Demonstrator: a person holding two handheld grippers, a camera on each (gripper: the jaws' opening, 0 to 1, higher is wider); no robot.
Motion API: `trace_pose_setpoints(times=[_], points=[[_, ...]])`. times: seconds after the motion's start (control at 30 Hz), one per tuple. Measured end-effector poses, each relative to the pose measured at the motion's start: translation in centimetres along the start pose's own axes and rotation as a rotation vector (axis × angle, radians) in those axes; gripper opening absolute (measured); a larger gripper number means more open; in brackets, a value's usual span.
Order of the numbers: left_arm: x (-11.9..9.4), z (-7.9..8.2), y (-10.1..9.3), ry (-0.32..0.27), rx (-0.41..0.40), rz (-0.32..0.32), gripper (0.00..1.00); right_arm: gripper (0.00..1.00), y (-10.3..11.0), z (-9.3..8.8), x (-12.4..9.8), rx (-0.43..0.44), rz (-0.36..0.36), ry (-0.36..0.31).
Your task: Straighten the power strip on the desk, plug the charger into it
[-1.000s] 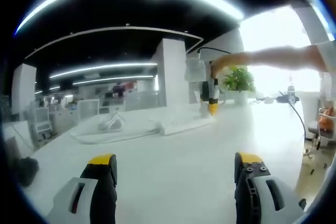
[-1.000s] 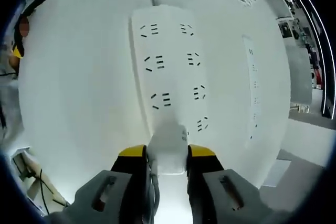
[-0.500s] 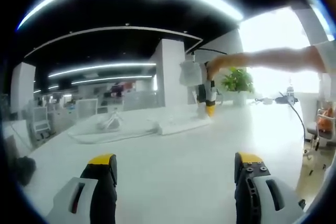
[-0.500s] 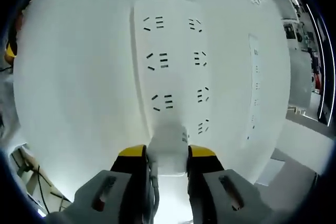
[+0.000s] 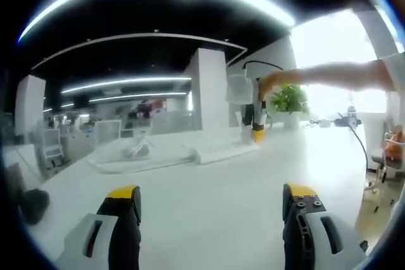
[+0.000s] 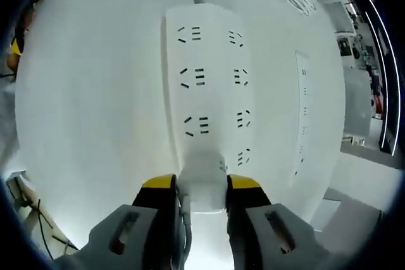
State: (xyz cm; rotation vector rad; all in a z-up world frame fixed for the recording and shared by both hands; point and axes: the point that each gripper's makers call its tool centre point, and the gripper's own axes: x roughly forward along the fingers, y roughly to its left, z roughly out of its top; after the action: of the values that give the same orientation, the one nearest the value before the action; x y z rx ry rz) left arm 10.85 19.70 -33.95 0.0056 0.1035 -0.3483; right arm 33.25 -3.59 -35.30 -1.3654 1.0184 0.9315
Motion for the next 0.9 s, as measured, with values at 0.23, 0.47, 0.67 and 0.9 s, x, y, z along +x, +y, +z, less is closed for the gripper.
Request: trace_pose_setpoints(times=[0.23,0.47,0.67,0.9], points=[[-0.5,0.3,0.3,-0.001,0.006,0.012,0.95,0.29,0.0,0.3,-0.1,0.011,-0.019,-0.034],[-1.0,0.5,0.6,-0.006,0.009,0.022,0.95,0.30,0.0,0.5,-0.2,-0.002,-0.025,-0.082],[-1.2,0.8,0.6,-0.013,0.011,0.026,0.95,0.38,-0.1,0.3,0.3,-0.007,-0.046,-0.093],[-1.5,0.9,0.6,-0.015,0.010,0.031,0.95,0.43,-0.1,0.4,0.2,-0.013,-0.061,-0.115]])
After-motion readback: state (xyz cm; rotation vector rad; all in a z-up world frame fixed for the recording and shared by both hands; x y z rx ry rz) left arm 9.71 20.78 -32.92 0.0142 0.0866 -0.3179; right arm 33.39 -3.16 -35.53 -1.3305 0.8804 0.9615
